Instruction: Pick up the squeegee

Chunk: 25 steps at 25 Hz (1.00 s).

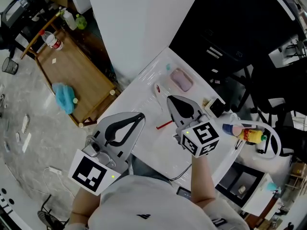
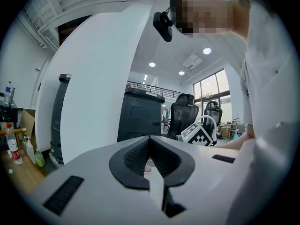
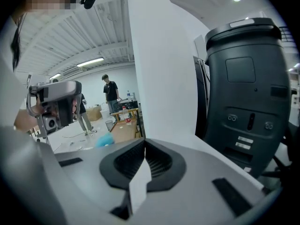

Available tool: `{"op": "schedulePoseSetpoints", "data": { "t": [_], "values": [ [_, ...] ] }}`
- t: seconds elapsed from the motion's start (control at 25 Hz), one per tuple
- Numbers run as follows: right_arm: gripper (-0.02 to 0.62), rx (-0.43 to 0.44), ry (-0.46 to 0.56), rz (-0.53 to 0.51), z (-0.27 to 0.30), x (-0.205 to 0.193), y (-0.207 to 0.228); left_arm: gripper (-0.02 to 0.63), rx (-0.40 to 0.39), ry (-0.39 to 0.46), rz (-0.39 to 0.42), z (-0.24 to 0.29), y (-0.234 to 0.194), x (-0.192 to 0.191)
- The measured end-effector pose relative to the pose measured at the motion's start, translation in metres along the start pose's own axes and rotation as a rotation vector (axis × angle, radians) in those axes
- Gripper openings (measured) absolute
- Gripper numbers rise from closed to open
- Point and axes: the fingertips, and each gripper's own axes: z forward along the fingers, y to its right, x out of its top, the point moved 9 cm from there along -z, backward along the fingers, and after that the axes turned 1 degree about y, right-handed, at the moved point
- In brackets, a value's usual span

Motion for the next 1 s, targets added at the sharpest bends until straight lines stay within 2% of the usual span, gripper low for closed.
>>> {"op": "schedulePoseSetpoints", "data": {
  "t": [1.0],
  "values": [
    [0.012,0.015,-0.197,0.059,0.047,-0.062,0.024,0.011,-0.005,-0.038,-0.047,0.012,-0.007,-0.023]
  ]
}}
